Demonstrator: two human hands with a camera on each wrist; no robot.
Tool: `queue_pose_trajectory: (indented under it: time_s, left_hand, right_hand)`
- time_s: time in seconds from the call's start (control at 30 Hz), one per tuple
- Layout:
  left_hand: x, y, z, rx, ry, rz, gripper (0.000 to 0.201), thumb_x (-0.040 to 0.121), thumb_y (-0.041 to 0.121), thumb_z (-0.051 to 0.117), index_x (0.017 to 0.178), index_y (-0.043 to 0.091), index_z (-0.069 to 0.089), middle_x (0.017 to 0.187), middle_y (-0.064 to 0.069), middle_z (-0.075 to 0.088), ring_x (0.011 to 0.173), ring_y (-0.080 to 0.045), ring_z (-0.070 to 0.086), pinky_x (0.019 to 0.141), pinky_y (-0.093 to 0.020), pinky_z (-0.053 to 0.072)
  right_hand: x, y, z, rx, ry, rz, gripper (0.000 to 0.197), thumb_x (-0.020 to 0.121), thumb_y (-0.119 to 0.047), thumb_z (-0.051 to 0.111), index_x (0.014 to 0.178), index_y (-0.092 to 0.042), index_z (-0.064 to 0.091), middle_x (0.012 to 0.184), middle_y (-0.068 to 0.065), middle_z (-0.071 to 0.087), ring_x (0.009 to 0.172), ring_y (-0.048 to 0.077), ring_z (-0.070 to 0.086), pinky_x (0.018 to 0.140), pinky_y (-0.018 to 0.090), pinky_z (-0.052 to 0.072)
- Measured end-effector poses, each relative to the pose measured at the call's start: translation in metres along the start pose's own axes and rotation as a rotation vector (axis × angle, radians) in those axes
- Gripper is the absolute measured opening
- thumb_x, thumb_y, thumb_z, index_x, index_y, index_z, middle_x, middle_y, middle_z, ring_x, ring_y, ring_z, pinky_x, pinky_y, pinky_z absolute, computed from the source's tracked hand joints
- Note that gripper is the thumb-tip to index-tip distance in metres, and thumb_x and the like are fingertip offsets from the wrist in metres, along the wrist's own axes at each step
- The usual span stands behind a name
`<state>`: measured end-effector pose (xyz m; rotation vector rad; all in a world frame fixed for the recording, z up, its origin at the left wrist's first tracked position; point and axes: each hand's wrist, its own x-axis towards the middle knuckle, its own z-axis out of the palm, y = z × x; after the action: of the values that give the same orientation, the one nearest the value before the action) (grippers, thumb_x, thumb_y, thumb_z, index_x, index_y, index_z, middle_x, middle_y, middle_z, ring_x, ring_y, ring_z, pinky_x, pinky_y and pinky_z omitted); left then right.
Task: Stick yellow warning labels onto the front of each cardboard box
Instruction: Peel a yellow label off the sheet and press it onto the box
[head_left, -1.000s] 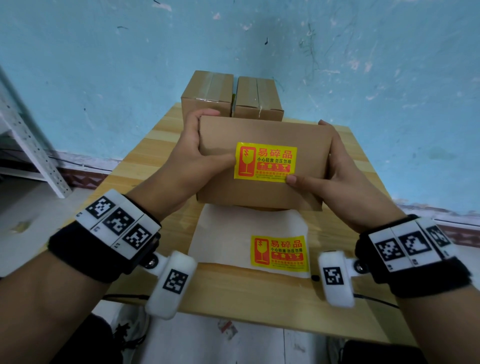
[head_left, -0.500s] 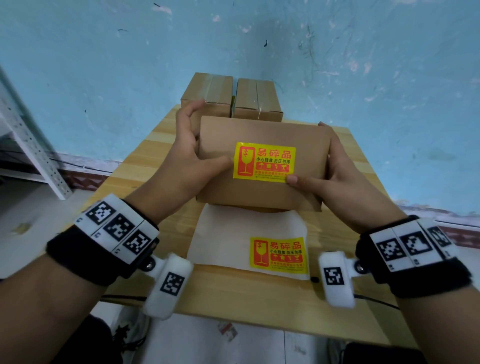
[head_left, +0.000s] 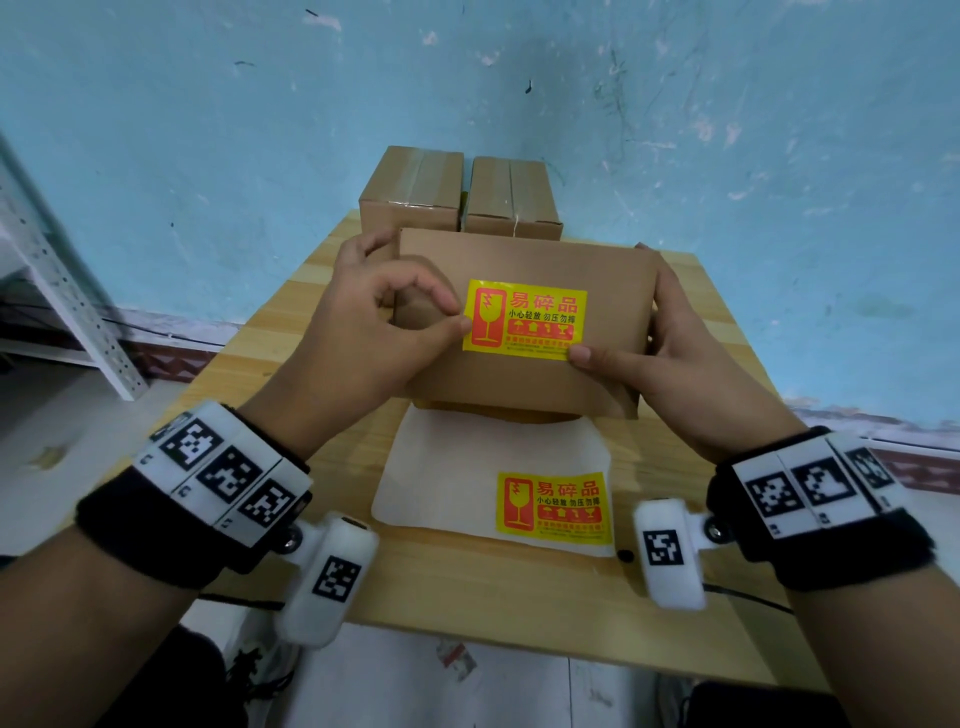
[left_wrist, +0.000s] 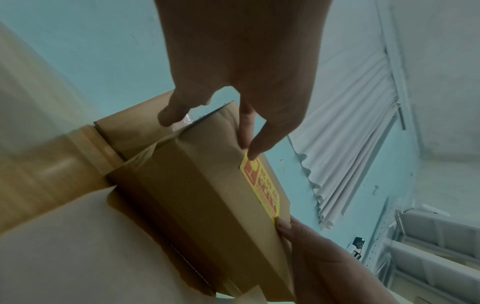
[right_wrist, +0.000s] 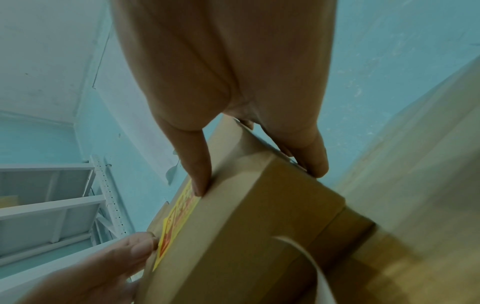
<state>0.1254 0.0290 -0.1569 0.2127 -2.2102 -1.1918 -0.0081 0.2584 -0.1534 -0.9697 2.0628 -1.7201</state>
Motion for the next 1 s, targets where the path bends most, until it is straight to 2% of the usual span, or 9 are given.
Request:
queue_pose_trajectory:
  time_s: [0.1,0.13,0.23,0.3,0.5,0.6,0.8,0.9,1.0]
  left_hand:
    - [-0.0038,0.0052,0.0005,0.023,0.080,0.031,0.016,0.071,0.022,0.086,0.080,0.026,0.075,0.119,0.032,0.059,0.144,-0.005,0.028,0.110,-0.041,0.041]
    - [-0.0041,0.0052,0.0013,0.022,0.082,0.028,0.016,0.070,0.023,0.087,0.079,0.028,0.075,0.121,0.032,0.060,0.144,-0.006,0.029,0.111,-0.043,0.040]
    - [-0.0035,0.0052,0.0041,0.024,0.090,0.013,0.014,0.068,0.033,0.086,0.074,0.038,0.074,0.143,-0.006,0.053,0.143,-0.015,0.037,0.110,-0.047,0.041]
    - [-0.0035,0.0071,0.0066,0.028,0.087,0.013,0.016,0.070,0.030,0.086,0.072,0.039,0.073,0.141,-0.011,0.053,0.139,-0.021,0.043,0.108,-0.045,0.042]
    - [-0.0035,0.0082,0.0053,0.037,0.084,0.020,0.020,0.075,0.025,0.083,0.070,0.039,0.070,0.131,-0.003,0.058,0.138,-0.023,0.043,0.108,-0.046,0.042]
    - [-0.0041,0.0088,0.0071,0.042,0.088,0.038,0.018,0.076,0.022,0.082,0.071,0.035,0.071,0.118,0.009,0.060,0.136,-0.025,0.046,0.107,-0.047,0.042]
    - [-0.0020,0.0080,0.0079,0.050,0.107,0.066,0.018,0.078,0.018,0.080,0.069,0.029,0.070,0.108,0.005,0.063,0.133,-0.029,0.050,0.105,-0.046,0.044]
    - [-0.0015,0.0079,0.0079,0.058,0.131,0.082,0.017,0.079,0.011,0.078,0.068,0.021,0.069,0.089,0.020,0.062,0.134,-0.028,0.050,0.110,-0.045,0.040]
    - [-0.0001,0.0050,0.0068,0.053,0.135,0.120,0.016,0.079,0.009,0.076,0.067,0.018,0.069,0.084,0.026,0.059,0.127,-0.034,0.055,0.106,-0.052,0.042]
  right_hand:
    - [-0.0008,-0.0014,0.0005,-0.013,0.003,-0.005,0.089,0.081,-0.005,0.077,0.147,-0.038,0.026,0.131,-0.006,0.062,0.117,0.009,0.063,0.084,0.025,0.058]
    - [-0.0011,-0.0017,0.0008,-0.021,0.002,-0.005,0.091,0.081,-0.006,0.077,0.149,-0.037,0.024,0.131,-0.005,0.062,0.117,0.009,0.063,0.085,0.026,0.058]
    - [-0.0020,-0.0035,0.0025,-0.041,-0.001,-0.006,0.095,0.081,-0.008,0.077,0.152,-0.034,0.019,0.131,-0.004,0.061,0.112,0.004,0.064,0.081,0.022,0.058]
    - [-0.0025,-0.0047,0.0040,-0.057,-0.001,-0.010,0.097,0.081,-0.010,0.077,0.154,-0.032,0.017,0.132,-0.005,0.059,0.106,-0.005,0.064,0.079,0.019,0.057]
    - [-0.0031,-0.0056,0.0051,-0.071,0.010,-0.017,0.091,0.081,-0.009,0.077,0.151,-0.032,0.022,0.127,-0.007,0.061,0.100,-0.006,0.066,0.073,0.019,0.057]
    - [-0.0032,-0.0053,0.0058,-0.069,0.014,-0.021,0.091,0.081,-0.009,0.077,0.150,-0.032,0.023,0.128,-0.006,0.061,0.101,-0.005,0.066,0.073,0.020,0.057]
    - [-0.0022,-0.0031,0.0057,-0.075,0.029,-0.011,0.094,0.079,-0.014,0.080,0.150,-0.035,0.023,0.131,-0.003,0.062,0.112,0.007,0.064,0.081,0.028,0.060]
    - [-0.0017,-0.0034,0.0058,-0.076,0.033,-0.009,0.093,0.079,-0.013,0.080,0.150,-0.035,0.024,0.131,-0.004,0.062,0.113,0.007,0.064,0.081,0.026,0.059]
    - [-0.0016,-0.0030,0.0060,-0.075,0.036,-0.003,0.093,0.079,-0.012,0.080,0.150,-0.035,0.024,0.131,-0.003,0.062,0.112,0.008,0.064,0.080,0.027,0.059]
